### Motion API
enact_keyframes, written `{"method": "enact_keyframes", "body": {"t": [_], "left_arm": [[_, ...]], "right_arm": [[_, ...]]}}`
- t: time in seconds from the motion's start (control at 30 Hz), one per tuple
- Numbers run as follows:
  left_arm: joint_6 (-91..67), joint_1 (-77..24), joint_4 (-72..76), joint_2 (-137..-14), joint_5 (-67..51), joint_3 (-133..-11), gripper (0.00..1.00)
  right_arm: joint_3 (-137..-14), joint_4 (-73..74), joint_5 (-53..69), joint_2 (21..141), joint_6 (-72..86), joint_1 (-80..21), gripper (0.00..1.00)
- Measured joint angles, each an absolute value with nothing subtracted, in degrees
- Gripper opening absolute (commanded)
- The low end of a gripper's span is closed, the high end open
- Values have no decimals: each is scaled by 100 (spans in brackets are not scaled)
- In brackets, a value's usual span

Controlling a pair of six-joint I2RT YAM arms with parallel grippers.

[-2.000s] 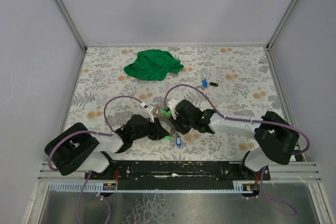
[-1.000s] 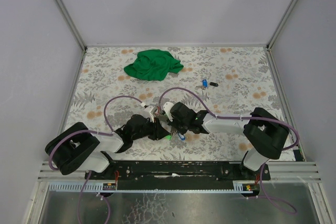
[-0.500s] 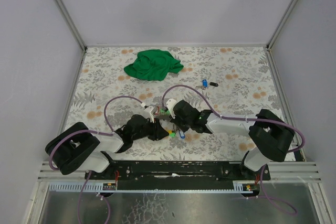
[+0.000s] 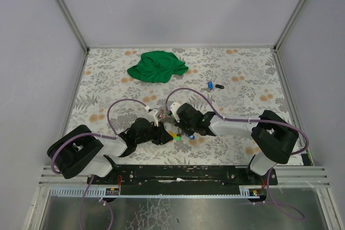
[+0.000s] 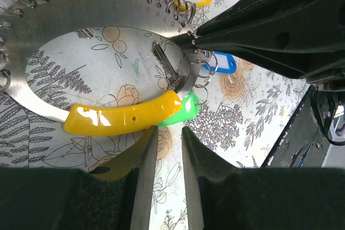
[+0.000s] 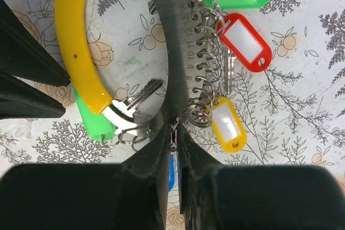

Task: Put the keys on the keyring

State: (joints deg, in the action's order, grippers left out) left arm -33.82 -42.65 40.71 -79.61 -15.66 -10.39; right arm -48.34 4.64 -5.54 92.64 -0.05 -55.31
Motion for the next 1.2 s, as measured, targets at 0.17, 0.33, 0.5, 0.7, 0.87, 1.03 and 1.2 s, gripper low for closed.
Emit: {"method": "enact_keyframes", "body": {"t": [0.17, 0.33, 0.5, 0.7, 0.87, 1.03, 1.2], "left_arm": [[-3382, -4265, 4071, -7970, -1566, -1039, 24], [-3382, -4265, 4071, -7970, -1568, -1039, 24], [-3382, -4265, 4069, -7959, -1566, -1039, 24], [-3326, -4261, 3929, -7590, -1553, -1039, 25], [-3205, -4101, 3691, -7102, -1520, -1149, 25], [-3085, -3719, 3651, -7118, -1568, -1450, 25], [-3074, -3275, 3811, -7509, -1905, -1603, 25]], "right_arm": [[-4921, 508, -554, 9358, -12, -5531, 19], [-5054, 637, -563, 9459, -25, -5531, 11], [-5070, 725, -666, 9450, -45, -5524, 4], [-5009, 770, -639, 9133, -126, -5511, 3], [-4705, 388, -482, 8624, -224, -5459, 2], [-4187, -263, -148, 8224, -322, -5312, 1], [-3557, -1125, 298, 7769, -408, -5118, 1]]}}
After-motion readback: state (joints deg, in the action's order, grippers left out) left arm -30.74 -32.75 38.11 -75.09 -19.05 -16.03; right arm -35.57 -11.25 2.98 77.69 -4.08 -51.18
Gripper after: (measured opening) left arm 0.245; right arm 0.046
